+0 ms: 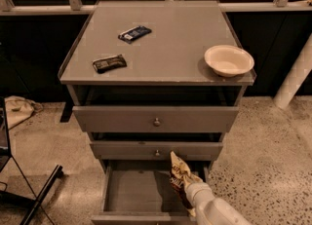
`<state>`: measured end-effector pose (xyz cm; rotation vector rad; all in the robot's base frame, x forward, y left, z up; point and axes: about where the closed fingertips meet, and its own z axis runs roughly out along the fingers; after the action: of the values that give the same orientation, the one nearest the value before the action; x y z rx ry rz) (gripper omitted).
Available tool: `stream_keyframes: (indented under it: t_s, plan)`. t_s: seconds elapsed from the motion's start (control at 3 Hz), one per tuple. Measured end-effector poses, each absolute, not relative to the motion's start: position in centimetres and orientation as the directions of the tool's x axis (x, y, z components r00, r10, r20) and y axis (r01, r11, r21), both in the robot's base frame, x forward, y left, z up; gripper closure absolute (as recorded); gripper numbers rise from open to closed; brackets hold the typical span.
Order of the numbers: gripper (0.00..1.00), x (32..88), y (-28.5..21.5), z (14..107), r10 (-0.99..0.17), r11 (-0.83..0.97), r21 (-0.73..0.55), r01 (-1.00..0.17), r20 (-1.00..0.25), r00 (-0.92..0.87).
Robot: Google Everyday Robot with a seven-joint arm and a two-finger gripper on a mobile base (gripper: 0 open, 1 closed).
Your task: Place brown chip bag into bottom drawer
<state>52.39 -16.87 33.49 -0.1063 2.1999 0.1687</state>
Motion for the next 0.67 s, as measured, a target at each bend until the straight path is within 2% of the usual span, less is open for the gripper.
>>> stream_keyframes:
  t_s: [0.67]
  plan:
    - [0.59, 52.29, -16.87, 33.28, -0.017, 0.987, 0.081, -0.139, -0.804, -0.595]
